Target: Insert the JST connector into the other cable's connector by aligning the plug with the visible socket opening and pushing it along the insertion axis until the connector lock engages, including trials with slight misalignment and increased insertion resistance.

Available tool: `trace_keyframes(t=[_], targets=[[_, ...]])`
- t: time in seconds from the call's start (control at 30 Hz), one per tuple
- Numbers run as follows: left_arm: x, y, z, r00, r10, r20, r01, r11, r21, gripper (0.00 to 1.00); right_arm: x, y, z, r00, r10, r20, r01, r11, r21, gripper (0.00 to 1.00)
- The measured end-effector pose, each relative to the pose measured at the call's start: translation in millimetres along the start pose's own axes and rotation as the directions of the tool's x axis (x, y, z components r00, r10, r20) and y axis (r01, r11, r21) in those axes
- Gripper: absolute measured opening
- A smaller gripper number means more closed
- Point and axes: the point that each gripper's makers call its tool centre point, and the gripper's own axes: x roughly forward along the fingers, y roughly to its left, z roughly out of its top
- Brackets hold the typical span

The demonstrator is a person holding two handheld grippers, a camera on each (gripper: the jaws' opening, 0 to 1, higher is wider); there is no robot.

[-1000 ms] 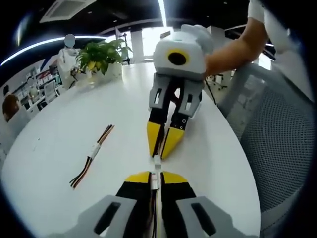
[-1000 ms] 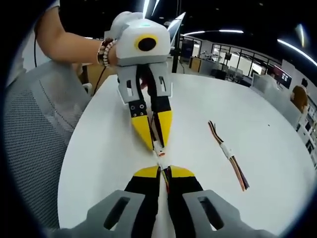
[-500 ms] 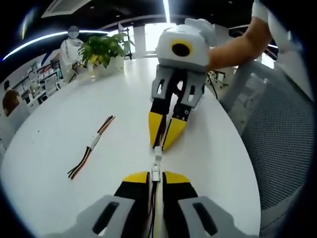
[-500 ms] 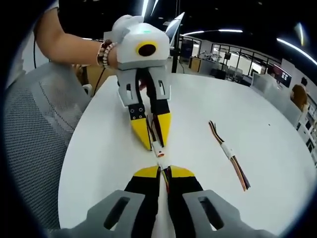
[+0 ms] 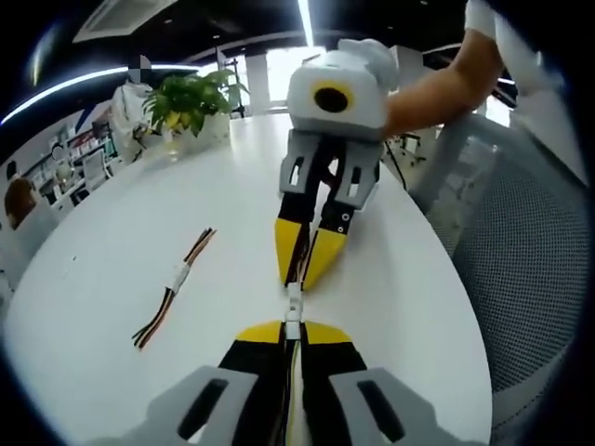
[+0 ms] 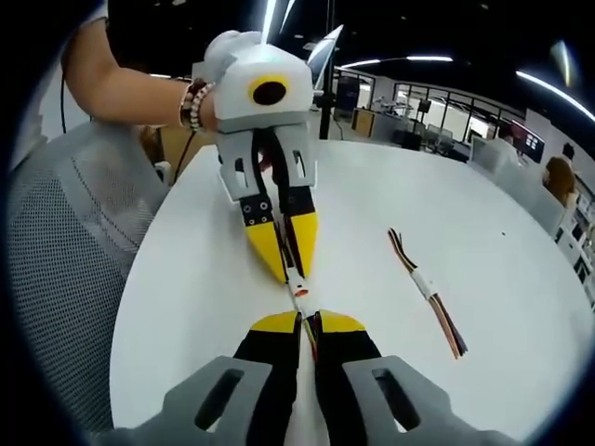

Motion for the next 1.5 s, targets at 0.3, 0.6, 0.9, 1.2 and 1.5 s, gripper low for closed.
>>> trace_keyframes(t=[0.3, 0.6, 0.9, 1.2, 1.5], targets=[[0.1, -0.9, 1.1, 1.0, -0.002, -0.009, 0.002, 1.0, 0.021, 0.0, -1.6, -3.1, 1.7, 1.0, -0.014, 0.005, 0.013, 1.0, 0.007, 0.03], [2.2, -0.7, 0.9, 0.999, 0.008, -0.04, -0.006, 0.998, 0.056, 0.0, -0.6, -2.7, 1.0, 0.999, -0.021, -0.027, 0.021, 1.0, -0.002, 0.02], [3.3, 1.5, -0.1, 0.998, 0.016, -0.053, -0.013, 0.998, 0.055, 0.0, -0.2, -1.1, -0.4, 0.999, -0.017, -0.043, 0.017, 1.0, 0.003, 0.02], [4.0, 2.1, 0.4, 0.997, 0.022, -0.07, -0.016, 0.996, 0.083, 0.0, 1.0, -2.2, -0.7, 0.997, -0.024, -0.072, 0.023, 1.0, -0.019, 0.02], [5.4, 2.3, 0.9, 0.997, 0.024, -0.077, -0.017, 0.995, 0.094, 0.0, 1.5, -2.6, -2.8, 0.995, -0.03, -0.096, 0.028, 0.999, -0.026, 0.02]])
